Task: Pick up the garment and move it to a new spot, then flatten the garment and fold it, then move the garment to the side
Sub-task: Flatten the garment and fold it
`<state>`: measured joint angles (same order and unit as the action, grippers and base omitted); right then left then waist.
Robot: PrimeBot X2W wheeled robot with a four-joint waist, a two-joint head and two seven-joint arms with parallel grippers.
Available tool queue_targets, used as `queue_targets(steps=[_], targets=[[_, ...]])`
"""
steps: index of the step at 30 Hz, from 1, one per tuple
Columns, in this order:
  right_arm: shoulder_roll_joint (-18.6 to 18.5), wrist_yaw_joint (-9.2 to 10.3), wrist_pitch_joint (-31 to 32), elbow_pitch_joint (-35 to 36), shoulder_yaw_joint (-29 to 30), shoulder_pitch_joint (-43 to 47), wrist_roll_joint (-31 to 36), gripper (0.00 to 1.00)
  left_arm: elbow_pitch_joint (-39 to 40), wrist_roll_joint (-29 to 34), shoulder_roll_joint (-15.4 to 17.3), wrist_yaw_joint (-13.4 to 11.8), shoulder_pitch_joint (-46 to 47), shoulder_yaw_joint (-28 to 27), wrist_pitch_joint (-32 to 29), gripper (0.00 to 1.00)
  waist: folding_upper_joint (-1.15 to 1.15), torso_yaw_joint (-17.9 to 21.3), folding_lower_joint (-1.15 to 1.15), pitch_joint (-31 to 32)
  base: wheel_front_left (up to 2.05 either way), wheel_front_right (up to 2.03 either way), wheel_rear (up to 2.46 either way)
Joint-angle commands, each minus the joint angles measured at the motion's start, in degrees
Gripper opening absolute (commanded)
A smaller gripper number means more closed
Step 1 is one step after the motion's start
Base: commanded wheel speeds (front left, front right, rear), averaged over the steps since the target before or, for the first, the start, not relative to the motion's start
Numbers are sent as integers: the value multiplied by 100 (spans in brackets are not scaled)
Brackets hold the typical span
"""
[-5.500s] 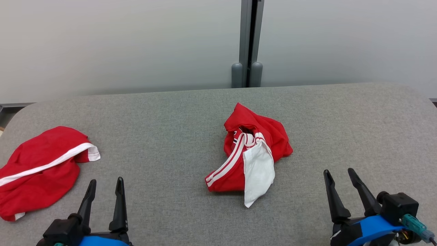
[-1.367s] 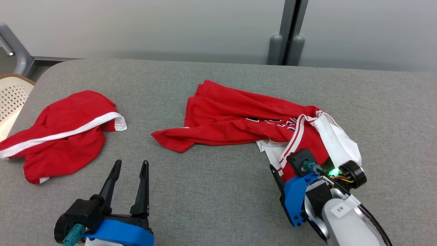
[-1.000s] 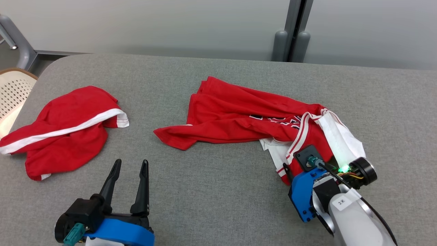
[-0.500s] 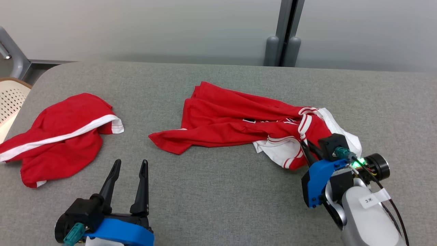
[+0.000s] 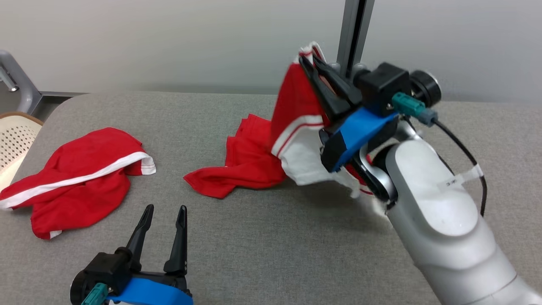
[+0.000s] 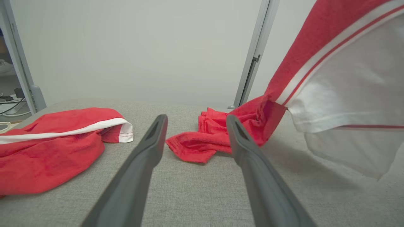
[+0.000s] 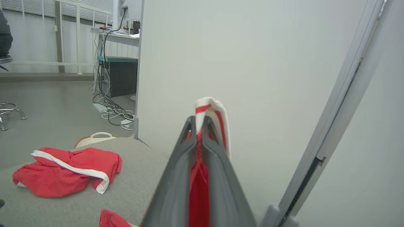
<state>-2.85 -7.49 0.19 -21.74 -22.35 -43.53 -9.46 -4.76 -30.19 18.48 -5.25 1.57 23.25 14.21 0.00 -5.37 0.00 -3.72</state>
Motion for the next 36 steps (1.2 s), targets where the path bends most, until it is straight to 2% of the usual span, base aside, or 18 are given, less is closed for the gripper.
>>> queue_targets(steps=[1, 7, 10, 14, 20, 22, 28, 34, 35, 36], targets=[[-7, -1, -106, -11, -101, -270, -149, 0, 23, 10, 20, -20, -14, 13, -6, 100, 0, -27, 0, 0, 0, 0, 0], [-8, -1, -532, -77, -528, -1081, -793, 0, 39, -5, 36, -33, -69, 42, -16, 100, 0, -95, 0, 42, 0, 0, 0], [-14, -1, -580, -220, -422, -1022, -904, 0, 65, -21, 49, -66, -109, 37, -14, 100, 0, -97, 0, 70, 0, 0, 0], [-43, -1, -383, -475, 81, -430, -722, 0, 131, -42, 85, -115, -158, -12, -6, 100, 0, -27, 0, 45, 0, 0, 0], [-629, -2, -145, -828, 990, 567, -380, 0, 223, -37, 116, -125, -8, -41, -2, 100, 0, 69, 0, -177, 0, 0, 0], [-709, -1, -176, -926, 1192, 660, -351, 0, 226, -35, 123, -121, 7, -43, -7, 100, 0, 89, 0, -220, 0, 0, 0], [-975, -1, -460, -1546, 2063, 613, -155, 0, 231, -1, 151, -91, 182, -22, -23, 100, 0, 119, 0, -478, 0, 0, 0], [-1048, -1, -894, -2161, 2520, 88, -7, 0, 211, 55, 159, -26, 389, 58, -52, 100, 0, -21, 0, -699, 0, 0, 0], [-1022, -1, -946, -2261, 2526, 6, 49, 10, 199, 53, 157, -25, 410, 66, -57, 100, 0, -39, 0, -717, 0, 0, 0], [-962, -2, -923, -2386, 2483, -57, 58, 91, 199, 58, 158, -23, 422, 72, -61, 100, 0, -54, 0, -740, 0, 0, 0]])
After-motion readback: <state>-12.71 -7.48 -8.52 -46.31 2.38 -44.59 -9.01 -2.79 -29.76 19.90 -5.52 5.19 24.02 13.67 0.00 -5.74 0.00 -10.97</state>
